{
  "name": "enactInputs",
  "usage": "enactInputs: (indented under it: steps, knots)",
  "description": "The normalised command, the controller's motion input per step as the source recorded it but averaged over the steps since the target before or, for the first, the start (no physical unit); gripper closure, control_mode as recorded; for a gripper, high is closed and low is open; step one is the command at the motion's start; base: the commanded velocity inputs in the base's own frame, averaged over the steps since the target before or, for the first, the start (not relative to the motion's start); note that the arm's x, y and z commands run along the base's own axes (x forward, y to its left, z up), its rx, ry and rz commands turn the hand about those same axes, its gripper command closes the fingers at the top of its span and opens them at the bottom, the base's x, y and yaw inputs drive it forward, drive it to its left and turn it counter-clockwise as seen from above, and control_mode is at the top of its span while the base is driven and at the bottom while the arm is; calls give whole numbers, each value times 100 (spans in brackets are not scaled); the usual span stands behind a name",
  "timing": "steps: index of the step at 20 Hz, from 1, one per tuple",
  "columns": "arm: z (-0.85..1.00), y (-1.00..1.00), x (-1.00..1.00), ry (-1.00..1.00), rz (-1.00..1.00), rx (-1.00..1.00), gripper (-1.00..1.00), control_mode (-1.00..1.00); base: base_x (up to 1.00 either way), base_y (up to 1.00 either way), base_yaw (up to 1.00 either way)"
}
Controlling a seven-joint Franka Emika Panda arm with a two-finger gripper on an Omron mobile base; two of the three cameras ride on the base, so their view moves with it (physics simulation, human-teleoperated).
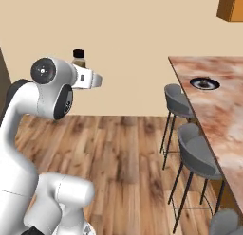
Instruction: Take the cinnamon bottle from the cabinet and place it on the dining table, next to the plate with the cupcake. Then take the chocolate from the dining counter and place it on the cupcake plate.
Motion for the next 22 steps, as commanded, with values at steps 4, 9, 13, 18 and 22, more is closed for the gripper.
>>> enactInputs:
  steps: [4,9,13,18,22]
  knots:
    - [0,0,0,0,0,0,100,100,87,39,-24]
    - [0,0,0,0,0,0,100,100,86,39,-26]
    - [0,0,0,0,0,0,100,100,86,39,-26]
    - [0,0,0,0,0,0,100,100,84,40,-28]
    - [0,0,0,0,0,0,100,100,80,41,-32]
